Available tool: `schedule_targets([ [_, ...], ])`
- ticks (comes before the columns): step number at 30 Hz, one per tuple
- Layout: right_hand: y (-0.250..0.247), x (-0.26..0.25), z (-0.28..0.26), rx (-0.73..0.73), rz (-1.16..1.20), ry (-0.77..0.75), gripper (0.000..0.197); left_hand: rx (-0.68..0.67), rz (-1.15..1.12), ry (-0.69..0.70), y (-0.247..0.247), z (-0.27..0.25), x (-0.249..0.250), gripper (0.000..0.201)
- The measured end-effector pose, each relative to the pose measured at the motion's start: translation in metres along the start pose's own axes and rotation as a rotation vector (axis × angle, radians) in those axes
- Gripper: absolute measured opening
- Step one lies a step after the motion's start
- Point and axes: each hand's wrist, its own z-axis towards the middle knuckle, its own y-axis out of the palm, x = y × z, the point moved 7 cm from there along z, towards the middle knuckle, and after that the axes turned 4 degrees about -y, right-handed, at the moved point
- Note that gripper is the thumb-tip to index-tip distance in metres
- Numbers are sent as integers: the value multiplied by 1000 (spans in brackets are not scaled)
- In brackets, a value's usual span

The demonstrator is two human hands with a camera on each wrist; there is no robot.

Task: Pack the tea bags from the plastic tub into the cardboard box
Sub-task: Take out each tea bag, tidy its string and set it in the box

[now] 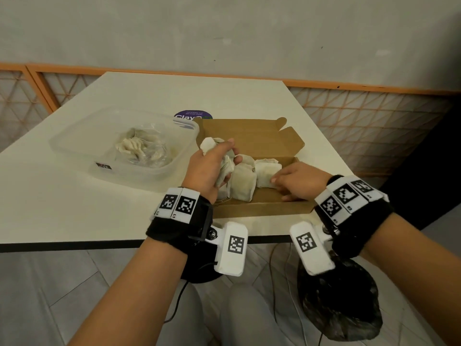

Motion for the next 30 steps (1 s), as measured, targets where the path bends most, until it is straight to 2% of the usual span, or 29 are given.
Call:
schedule_targets([
  [4, 8, -1, 5, 36, 55, 20, 15, 0, 11, 40, 0, 0, 0, 17],
  [11, 7, 4, 6, 87, 216, -39, 31, -49, -32, 76, -4, 3, 4, 17],
  [15, 7, 5, 6, 56, 305, -29, 35, -81, -76, 85, -4, 3, 4, 13],
  [17, -4, 5, 6, 201, 188, -107, 32, -86, -78, 80, -5, 2, 3, 12],
  [19, -14, -5, -5, 403, 54, -255, 20, -82, -84, 78, -6, 2, 3, 14],
  [20, -12, -13, -13, 441, 16, -350, 15, -80, -89, 78, -7, 2, 3, 14],
  [22, 11, -34, -27, 316, -97, -569, 12, -78, -90, 80, -7, 3, 3, 13],
  [24, 43, -44, -33, 104, -332, -718, 28, -75, -88, 76, -7, 3, 3, 12],
  [25, 53, -44, -33, 27, -431, -743, 37, -73, -90, 72, -6, 3, 3, 12],
  [27, 59, -41, -29, -62, -508, -708, 41, -72, -101, 68, -7, 3, 3, 13],
  [30, 54, -42, -28, -95, -513, -698, 42, -86, -81, 85, -6, 2, 4, 18],
])
